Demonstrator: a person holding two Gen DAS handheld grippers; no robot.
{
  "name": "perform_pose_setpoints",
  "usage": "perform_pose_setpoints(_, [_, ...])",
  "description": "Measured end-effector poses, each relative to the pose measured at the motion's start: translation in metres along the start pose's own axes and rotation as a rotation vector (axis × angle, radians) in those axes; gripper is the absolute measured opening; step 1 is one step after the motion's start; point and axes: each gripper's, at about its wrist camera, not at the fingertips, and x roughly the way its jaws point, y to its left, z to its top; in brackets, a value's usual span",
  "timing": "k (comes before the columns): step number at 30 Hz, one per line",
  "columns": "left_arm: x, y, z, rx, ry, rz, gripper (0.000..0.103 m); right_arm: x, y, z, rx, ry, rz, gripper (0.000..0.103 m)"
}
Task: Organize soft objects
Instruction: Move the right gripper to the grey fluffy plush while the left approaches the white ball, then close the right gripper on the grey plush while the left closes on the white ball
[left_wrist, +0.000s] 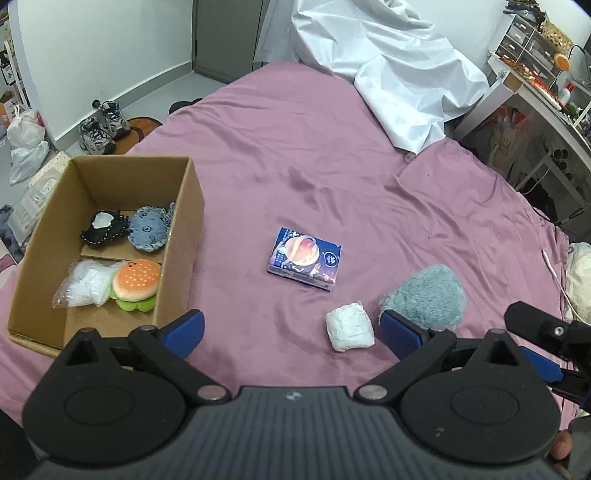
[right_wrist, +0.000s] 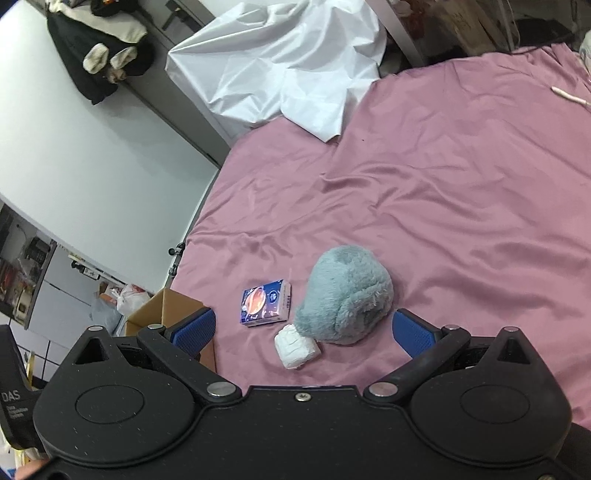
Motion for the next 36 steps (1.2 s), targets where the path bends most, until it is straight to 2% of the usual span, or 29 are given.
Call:
perform_pose_setpoints(9, [0.02, -0.002, 0.006, -0.007, 0.011, -0.012, 0.098, 0.015, -0.004, 0.006, 0.017, 0.03, 0.007, 0.103])
perform_pose_setpoints(15, [0.031, -0.001, 0.009, -0.021, 0.028, -0.017, 0.086, 0.028, -0.005, 0.008, 0.028, 0.057, 0.009, 0.101])
perform_pose_setpoints(18, [0.038, 0.0, 0.011, -0.03, 0.039, -0.016, 0.08, 0.035, -0.008, 0.01, 0.052, 0.077, 0.024, 0.096])
perform_pose_setpoints(20, [0.042, 0.001, 0.012, -0.037, 0.05, -0.023, 0.073, 0.039, -0.011, 0.012, 0.078, 0.09, 0.028, 0.094])
perform_pose_setpoints(22, [0.046, 0.0, 0.013, -0.042, 0.057, -0.031, 0.071, 0.045, -0.013, 0.013, 0.091, 0.101, 0.031, 0.091])
perform_pose_setpoints(28, [0.063, -0.003, 0.014, -0.058, 0.089, -0.05, 0.066, 0.068, -0.013, 0.017, 0.108, 0.152, -0.023, 0.082])
perform_pose_setpoints(36, [0.089, -0.014, 0.008, -0.067, 0.162, -0.08, 0.065, 0.088, -0.023, 0.02, 0.16, 0.184, -0.069, 0.082])
